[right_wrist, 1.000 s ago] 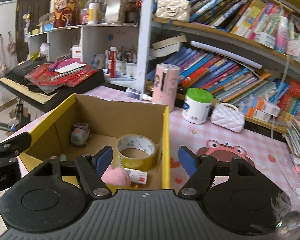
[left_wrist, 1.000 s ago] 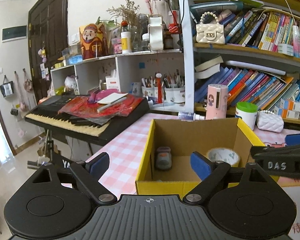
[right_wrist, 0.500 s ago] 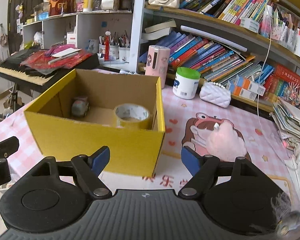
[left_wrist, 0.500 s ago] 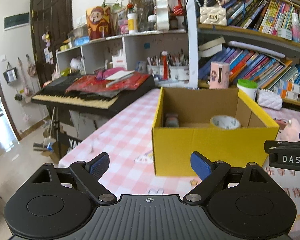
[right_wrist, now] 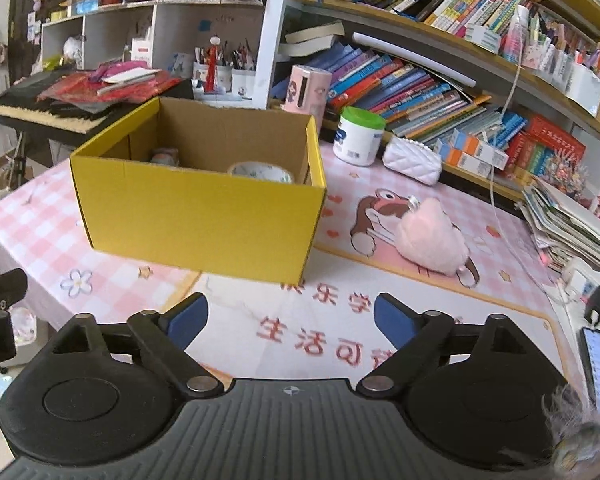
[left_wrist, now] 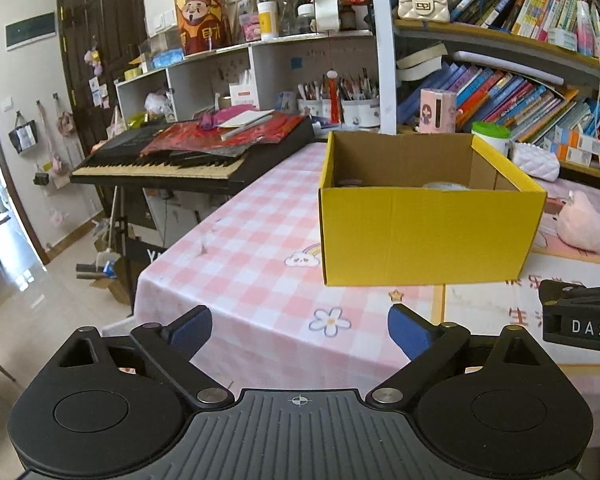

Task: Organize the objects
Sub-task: 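Lift both open tools out of the box and move toward the plush pig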

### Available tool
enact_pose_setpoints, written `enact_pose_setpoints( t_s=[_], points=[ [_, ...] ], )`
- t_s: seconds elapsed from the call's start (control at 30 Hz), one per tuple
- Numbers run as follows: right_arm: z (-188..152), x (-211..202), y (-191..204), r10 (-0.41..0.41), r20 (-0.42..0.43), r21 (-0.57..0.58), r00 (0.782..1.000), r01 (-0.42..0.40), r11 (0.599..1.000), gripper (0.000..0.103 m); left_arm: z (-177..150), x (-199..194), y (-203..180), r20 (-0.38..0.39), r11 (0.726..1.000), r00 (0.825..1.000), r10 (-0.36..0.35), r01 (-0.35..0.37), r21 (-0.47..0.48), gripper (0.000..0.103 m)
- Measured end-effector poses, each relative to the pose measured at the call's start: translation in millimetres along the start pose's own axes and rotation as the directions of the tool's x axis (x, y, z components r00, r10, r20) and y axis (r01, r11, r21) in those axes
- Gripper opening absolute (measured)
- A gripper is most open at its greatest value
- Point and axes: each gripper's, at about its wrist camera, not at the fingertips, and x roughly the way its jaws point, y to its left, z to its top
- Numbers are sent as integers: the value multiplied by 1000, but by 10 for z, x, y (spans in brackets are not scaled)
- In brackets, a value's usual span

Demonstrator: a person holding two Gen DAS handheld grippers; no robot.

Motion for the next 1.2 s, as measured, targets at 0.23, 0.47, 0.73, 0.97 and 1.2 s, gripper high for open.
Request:
enact_pose_setpoints(
  t_s=[0.23,0.47,0.73,0.97,1.2],
  points=[
    [-184,-128,9,-39,-30,17,999,40,999,98,-135,-131,28,-20,1000,1000,-19,19,21,98],
    [-347,-257,18,-44,-46,25,998,45,999,99,-263,-213,37,-52,999,998,-36,38,39,99],
    [-522,-364,-60,-62,-68,40,996,65,997,99,-375,-285,-98,-75,994,994,-76,81,74,99],
    [-662,-431,-282,-114,-91,87,989,122,989,99,-397,-290,-312,-86,984,988,-130,139,110,99],
    [-743,-435,-572,-164,-115,138,980,179,974,99,-364,-265,-590,-89,967,978,-189,201,157,99]
  ],
)
